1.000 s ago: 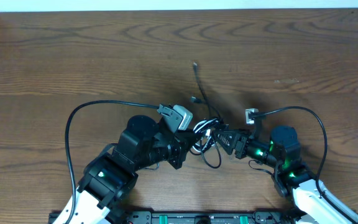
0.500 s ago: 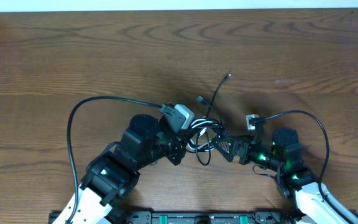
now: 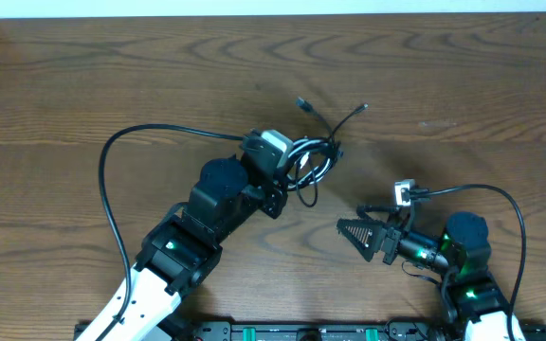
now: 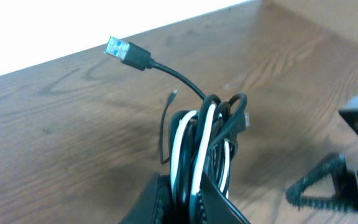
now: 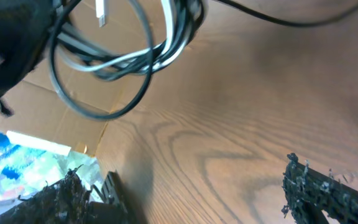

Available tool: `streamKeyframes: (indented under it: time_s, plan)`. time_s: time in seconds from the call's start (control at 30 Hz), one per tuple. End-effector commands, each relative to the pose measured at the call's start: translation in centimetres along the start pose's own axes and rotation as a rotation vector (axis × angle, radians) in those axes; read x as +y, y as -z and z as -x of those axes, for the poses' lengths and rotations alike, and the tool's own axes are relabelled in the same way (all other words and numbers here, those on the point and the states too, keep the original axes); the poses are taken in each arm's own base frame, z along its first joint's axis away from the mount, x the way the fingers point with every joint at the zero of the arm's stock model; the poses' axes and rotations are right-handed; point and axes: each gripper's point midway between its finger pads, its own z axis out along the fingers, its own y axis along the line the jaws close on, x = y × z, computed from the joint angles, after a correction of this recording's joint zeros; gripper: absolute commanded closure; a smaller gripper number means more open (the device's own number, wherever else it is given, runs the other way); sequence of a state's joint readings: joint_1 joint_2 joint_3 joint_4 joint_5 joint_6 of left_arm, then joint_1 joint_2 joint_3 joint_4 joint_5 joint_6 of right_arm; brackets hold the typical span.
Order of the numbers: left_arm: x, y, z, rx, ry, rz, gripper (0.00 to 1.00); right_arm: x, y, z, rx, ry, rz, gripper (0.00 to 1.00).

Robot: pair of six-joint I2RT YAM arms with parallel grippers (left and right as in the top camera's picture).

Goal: Untangle cables

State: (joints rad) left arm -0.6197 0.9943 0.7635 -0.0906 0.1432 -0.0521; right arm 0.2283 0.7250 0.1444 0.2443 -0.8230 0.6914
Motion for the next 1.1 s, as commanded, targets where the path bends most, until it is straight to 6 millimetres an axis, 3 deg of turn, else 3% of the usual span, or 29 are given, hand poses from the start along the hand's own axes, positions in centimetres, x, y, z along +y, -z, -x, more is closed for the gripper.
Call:
streamKeyframes:
  time_s: [0.0,0.17,0.27,0.33,0.4,0.57,0.77,0.87,1.07]
  plan:
    - [0.4,0.6,2.8,-0.074,0.180,0.019,0.92,-0.3,0.4,1.1,-0.060,0.041,-0.035,0.01]
    - [1.6,0.7,2.3,-0.062,0.468,0.045,0.92,-1.0,0.5,2.0,-0.109,0.035,-0.082,0.01]
    - [1.8,0.7,1.8,-0.045,0.524,0.056,0.92,-0.9,0.5,2.0,-0.107,0.035,-0.078,0.01]
    - [1.9,0.7,1.6,-0.038,0.574,0.059,0.92,-1.0,0.5,2.0,-0.109,-0.001,-0.078,0.06]
    - [1.9,0.7,1.4,-0.036,0.647,0.060,0.92,-1.0,0.5,2.0,-0.111,-0.045,-0.075,0.16]
    - [1.9,0.7,1.3,-0.032,0.697,0.062,0.93,-0.9,0.5,2.0,-0.114,-0.126,-0.070,0.61]
    - [2.2,0.6,-0.7,0.039,0.696,0.104,0.92,-0.9,0.5,2.1,-0.119,-0.116,-0.071,0.92]
    - [2.1,0.6,-1.9,0.093,0.660,0.111,0.92,-0.6,0.5,2.5,-0.132,-0.072,-0.059,0.99]
    - [-1.1,0.3,-2.2,0.160,0.376,-0.091,0.92,0.5,0.5,2.9,-0.139,-0.036,-0.015,0.99]
